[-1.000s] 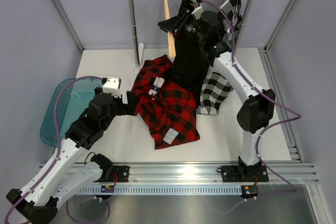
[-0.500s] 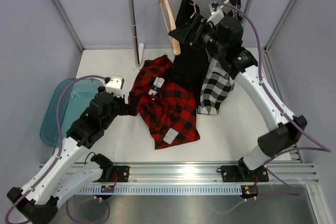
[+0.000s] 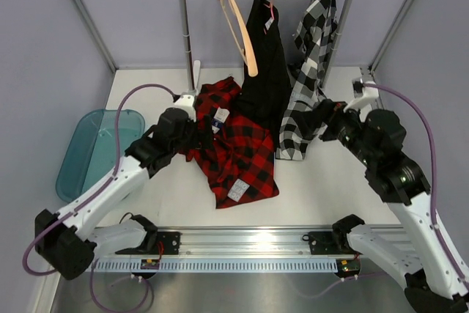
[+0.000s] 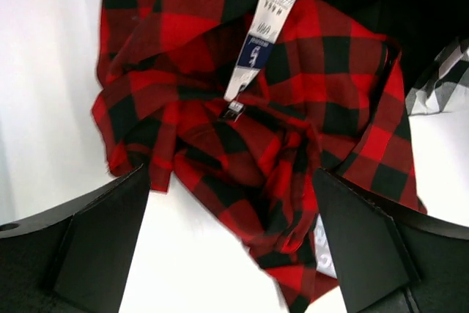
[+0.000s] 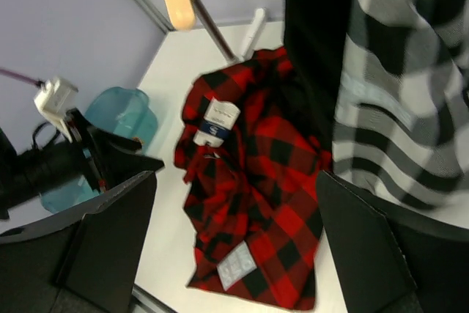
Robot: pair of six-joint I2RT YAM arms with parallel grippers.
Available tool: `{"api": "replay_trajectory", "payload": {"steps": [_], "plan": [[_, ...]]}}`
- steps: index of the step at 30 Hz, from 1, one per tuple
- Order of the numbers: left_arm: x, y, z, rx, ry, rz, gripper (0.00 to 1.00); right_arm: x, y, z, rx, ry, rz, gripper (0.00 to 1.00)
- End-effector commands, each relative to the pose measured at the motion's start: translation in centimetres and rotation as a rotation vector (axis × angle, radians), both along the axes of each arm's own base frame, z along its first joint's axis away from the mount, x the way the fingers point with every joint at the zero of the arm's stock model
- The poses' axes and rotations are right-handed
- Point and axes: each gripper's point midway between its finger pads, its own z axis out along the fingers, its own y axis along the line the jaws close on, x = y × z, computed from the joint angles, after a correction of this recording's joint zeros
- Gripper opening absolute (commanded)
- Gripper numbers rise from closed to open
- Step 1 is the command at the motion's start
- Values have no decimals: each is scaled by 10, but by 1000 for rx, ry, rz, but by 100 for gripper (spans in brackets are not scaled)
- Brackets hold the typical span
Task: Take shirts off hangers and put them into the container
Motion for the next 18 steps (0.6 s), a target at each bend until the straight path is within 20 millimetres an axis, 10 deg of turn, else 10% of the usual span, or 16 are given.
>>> {"api": "replay_trajectory", "payload": {"steps": [1,9,18], "plan": [[35,-30,26,-108,-82,18,99,-18,-27,-41,-104,42,-68,100],[102,-44,-33,1,-55,153,99,-62,-35,-72,-74,80,-11,99],[92,-71,-127,19,196,145,97,-82,-47,-83,-72,61,-22,99]]}}
